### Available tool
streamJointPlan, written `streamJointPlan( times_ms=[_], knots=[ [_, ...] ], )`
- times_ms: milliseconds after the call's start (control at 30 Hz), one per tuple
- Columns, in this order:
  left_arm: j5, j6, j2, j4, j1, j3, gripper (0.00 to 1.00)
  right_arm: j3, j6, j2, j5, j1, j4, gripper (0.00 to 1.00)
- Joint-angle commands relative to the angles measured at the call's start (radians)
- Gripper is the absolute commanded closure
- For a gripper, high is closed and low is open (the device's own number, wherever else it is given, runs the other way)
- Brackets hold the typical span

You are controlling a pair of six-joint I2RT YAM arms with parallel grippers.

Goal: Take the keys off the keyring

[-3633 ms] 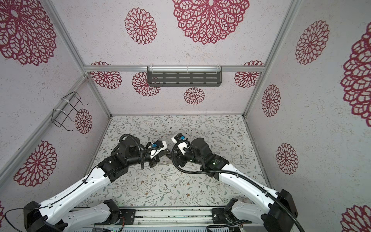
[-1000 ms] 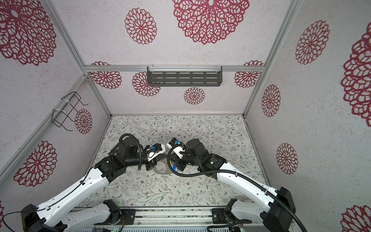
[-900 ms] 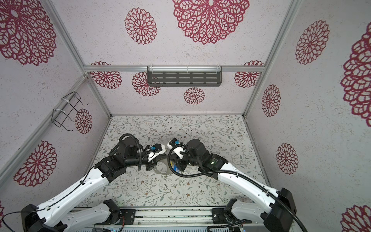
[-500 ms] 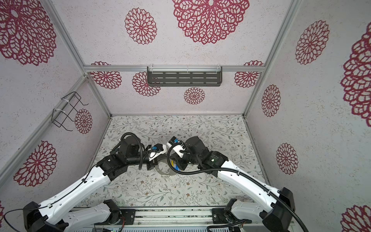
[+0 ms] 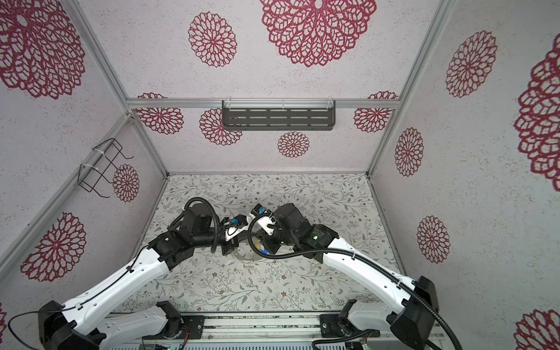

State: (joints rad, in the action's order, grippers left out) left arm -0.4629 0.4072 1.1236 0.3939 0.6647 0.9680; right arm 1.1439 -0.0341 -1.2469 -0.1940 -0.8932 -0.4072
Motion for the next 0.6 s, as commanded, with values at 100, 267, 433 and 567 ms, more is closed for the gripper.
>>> streamJointPlan(
  times_ms=[100, 267, 433, 567],
  knots=[
    [-0.027, 0.011, 0.000, 0.000, 0.007, 0.025, 1.00, 0.046, 0.001, 0.029, 0.021, -0.010, 0.040, 0.92],
    [-0.015, 0.027, 0.005, 0.010, 0.006, 0.011, 1.00, 0.095, -0.024, 0.028, 0.055, -0.009, -0.016, 0.91],
    [-0.037, 0.031, 0.028, 0.000, 0.009, 0.016, 1.00, 0.195, -0.023, -0.026, 0.031, -0.030, -0.071, 0.88],
    [-0.049, 0.025, 0.057, 0.008, 0.013, 0.034, 1.00, 0.253, -0.033, -0.064, 0.043, -0.056, -0.086, 0.84]
  ],
)
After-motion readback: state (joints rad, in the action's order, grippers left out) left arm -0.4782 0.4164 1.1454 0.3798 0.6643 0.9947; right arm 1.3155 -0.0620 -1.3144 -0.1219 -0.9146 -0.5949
